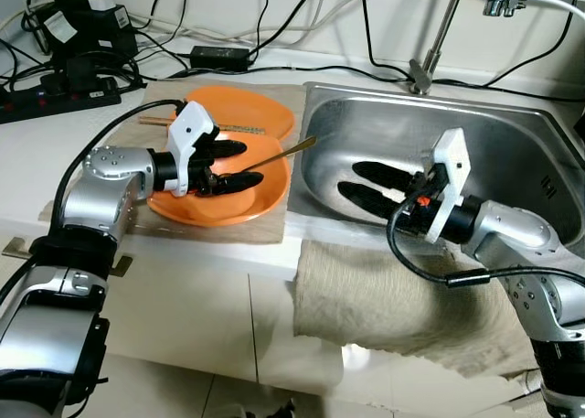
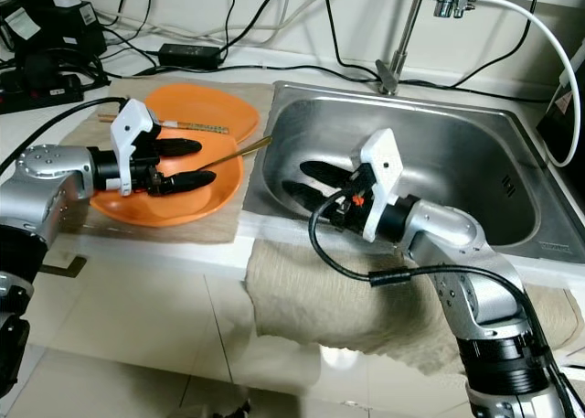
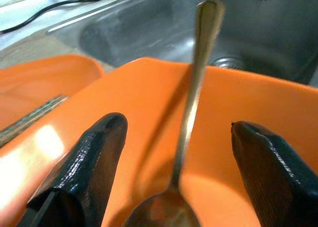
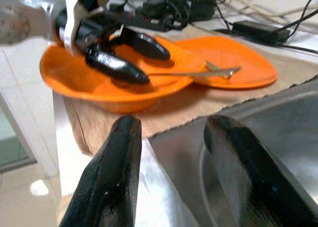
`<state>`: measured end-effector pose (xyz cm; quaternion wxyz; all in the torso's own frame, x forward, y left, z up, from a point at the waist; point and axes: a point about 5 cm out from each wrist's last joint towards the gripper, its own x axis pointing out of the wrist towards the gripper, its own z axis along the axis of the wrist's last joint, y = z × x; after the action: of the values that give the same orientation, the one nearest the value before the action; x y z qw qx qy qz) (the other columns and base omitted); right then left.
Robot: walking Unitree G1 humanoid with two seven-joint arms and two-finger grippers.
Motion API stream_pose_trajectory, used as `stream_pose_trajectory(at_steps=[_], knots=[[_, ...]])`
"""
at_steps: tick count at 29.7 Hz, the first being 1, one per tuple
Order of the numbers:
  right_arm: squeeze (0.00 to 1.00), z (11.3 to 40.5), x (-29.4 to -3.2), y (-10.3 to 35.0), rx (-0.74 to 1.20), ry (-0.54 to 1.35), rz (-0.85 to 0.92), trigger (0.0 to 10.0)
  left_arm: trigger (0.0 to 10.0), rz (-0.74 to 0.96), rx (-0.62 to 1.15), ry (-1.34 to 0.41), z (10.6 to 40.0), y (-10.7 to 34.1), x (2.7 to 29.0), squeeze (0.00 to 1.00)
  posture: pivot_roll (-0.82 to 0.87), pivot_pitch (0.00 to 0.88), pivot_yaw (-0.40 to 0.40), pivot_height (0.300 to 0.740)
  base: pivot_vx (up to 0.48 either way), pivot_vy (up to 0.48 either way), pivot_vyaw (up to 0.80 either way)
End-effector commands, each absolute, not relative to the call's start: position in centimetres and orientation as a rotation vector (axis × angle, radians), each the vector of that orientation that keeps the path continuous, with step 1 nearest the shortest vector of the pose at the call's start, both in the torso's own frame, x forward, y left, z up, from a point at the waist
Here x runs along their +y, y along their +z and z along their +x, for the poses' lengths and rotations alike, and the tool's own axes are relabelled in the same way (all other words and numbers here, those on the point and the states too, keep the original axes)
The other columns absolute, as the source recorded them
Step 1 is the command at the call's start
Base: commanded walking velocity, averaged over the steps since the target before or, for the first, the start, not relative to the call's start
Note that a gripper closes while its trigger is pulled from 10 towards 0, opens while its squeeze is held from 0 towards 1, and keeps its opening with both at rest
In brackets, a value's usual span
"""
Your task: Kitchen organization
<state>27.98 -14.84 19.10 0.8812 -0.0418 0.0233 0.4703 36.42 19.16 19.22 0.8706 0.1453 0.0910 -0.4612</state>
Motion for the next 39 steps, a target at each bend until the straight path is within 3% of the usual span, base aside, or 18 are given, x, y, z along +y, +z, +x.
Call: stream_pose_trajectory(at_steps=[1, 9, 10, 11, 12, 13, 14, 39], knots=[[0.0, 27.8, -14.9, 19.4, 0.032, 0.99, -0.126, 10.0, 10.0, 0.328, 0.171, -0.959, 36.7, 20.0, 19.0, 0.0, -0.03, 0.0, 0.005, 0.74, 0.0, 0.0, 0.0], [0.0, 27.8, -15.3, 19.5, 0.027, 0.984, -0.152, 10.0, 10.0, 0.34, 0.201, -0.965, 36.8, 19.3, 18.9, 0.0, -0.04, 0.0, 0.012, 0.74, 0.0, 0.0, 0.0], [0.0, 27.8, -15.3, 19.4, 0.027, 0.986, -0.158, 10.0, 8.0, 0.339, 0.201, -0.963, 36.8, 19.2, 18.9, 0.0, -0.04, 0.0, 0.014, 0.74, 0.0, 0.0, 0.0], [0.0, 27.8, -15.3, 19.4, 0.027, 0.986, -0.158, 10.0, 8.0, 0.339, 0.201, -0.963, 36.8, 19.2, 18.9, 0.0, -0.04, 0.0, 0.014, 0.74, 0.0, 0.0, 0.0], [0.0, 27.7, -15.2, 19.3, 0.029, 0.988, -0.163, 10.0, 1.1, 0.334, 0.2, -0.967, 36.8, 19.1, 18.9, 0.0, -0.04, 0.0, 0.014, 0.74, 0.0, 0.0, 0.0], [0.0, 27.7, -15.2, 19.3, 0.029, 0.988, -0.163, 10.0, 1.1, 0.334, 0.2, -0.967, 36.8, 19.1, 18.9, 0.0, -0.04, 0.0, 0.014, 0.74, 0.0, 0.0, 0.0], [0.0, 27.7, -15.2, 19.3, 0.029, 0.99, -0.168, 10.0, 0.0, 0.326, 0.208, -0.982, 36.7, 19.0, 18.9, 0.0, -0.04, 0.0, 0.014, 0.74, 0.0, 0.0, 0.0], [0.0, 27.9, -15.2, 19.3, 0.015, 1.006, -0.202, 10.0, 0.0, 0.368, 0.302, -1.0, 36.4, 17.7, 18.5, 0.0, -0.04, 0.0, 0.021, 0.74, 0.0, 0.0, 0.0]])
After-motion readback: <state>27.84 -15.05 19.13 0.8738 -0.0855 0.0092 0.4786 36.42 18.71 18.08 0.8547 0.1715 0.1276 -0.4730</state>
